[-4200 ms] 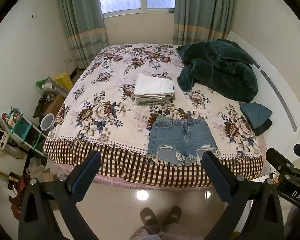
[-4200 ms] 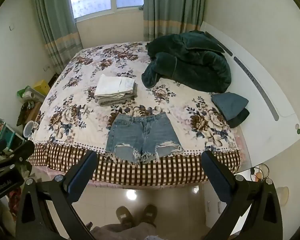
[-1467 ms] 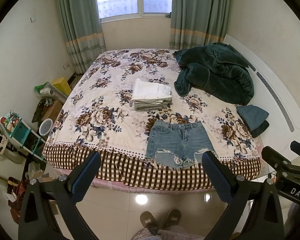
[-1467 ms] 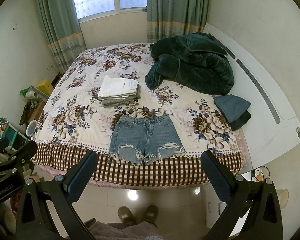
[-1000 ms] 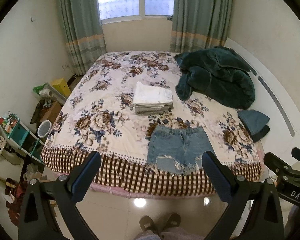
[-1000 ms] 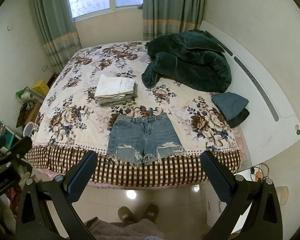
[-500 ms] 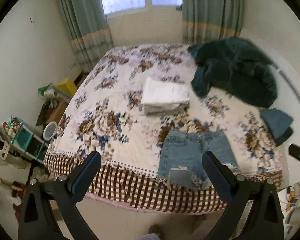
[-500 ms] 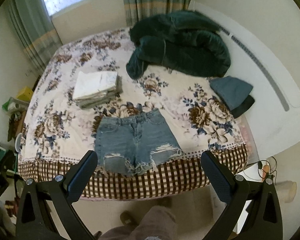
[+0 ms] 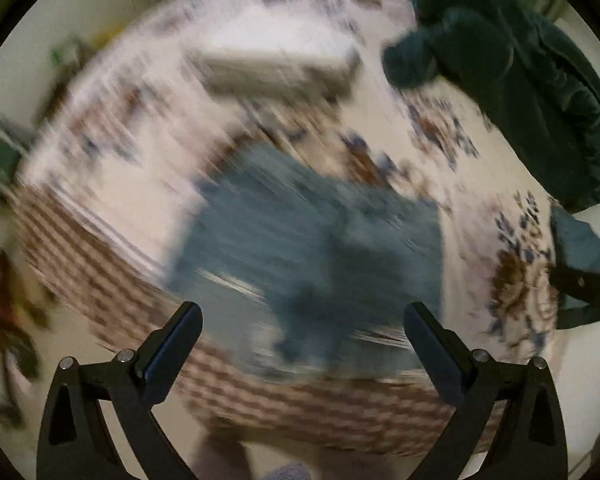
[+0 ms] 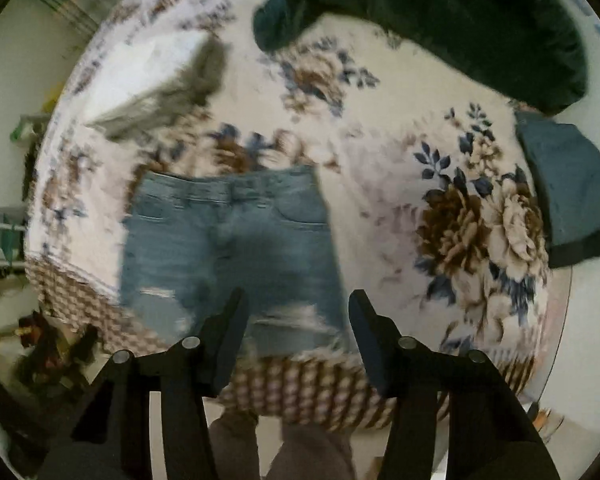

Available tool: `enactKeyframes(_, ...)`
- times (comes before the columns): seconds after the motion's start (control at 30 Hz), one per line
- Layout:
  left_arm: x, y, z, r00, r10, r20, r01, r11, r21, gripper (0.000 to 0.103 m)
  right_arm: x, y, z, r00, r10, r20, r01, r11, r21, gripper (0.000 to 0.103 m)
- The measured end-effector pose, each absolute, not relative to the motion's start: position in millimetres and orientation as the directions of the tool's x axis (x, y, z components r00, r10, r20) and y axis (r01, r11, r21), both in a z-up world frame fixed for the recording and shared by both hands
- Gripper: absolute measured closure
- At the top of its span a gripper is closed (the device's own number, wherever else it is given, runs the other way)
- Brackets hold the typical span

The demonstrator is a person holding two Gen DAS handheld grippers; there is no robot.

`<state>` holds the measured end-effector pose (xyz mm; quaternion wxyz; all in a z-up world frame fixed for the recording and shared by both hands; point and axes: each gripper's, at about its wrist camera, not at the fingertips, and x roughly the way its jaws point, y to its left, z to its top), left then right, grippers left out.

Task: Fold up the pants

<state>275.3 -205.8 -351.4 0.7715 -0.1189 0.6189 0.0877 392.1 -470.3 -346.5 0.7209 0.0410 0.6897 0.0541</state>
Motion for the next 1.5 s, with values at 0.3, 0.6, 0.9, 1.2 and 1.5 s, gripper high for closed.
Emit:
enactKeyframes(0.3,249.5,-377.8,-526.8,0.033,-0.102,-0.994,-0.227,0.968,-0.107,0.000,421.2,-558.4,-508.5,-0.111,0.206,-0.972,-0.013,0.978,0.209,0.043)
enactKeyframes(0.6,255.6,-384.9,-535.0,0.086,-0.083,-0.993,-0.255,0.962,-0.102,0.078,460.4,-522.6,-571.5,-0.194,0.371,-0.908,-0.070,0.918,0.390,0.040)
enactKeyframes(0.9,258.6,-326.0,-465.6,0.177,-0.243,-0.954,-0.249,0.926,-0.283,0.100,486.8,-463.5,-620.9,-0.239,0.427,-0.872,-0.011,0.897,0.442,0.068)
enactKeyframes(1.2,244.4,-202.0,-371.5,0.362,-0.298,-0.883,-0.335,0.843,-0.422,0.100,478.6,-428.6,-536.5,-0.112,0.395,-0.912,-0.031,0.916,0.401,0.093)
enactKeyframes(1.5,216.5,-73.8,-361.7,0.491,-0.223,-0.842,-0.502,0.718,-0.483,0.100,484.5,-268.9,-451.7,-0.091,0.412,-0.907,-0.199,0.885,0.422,0.093)
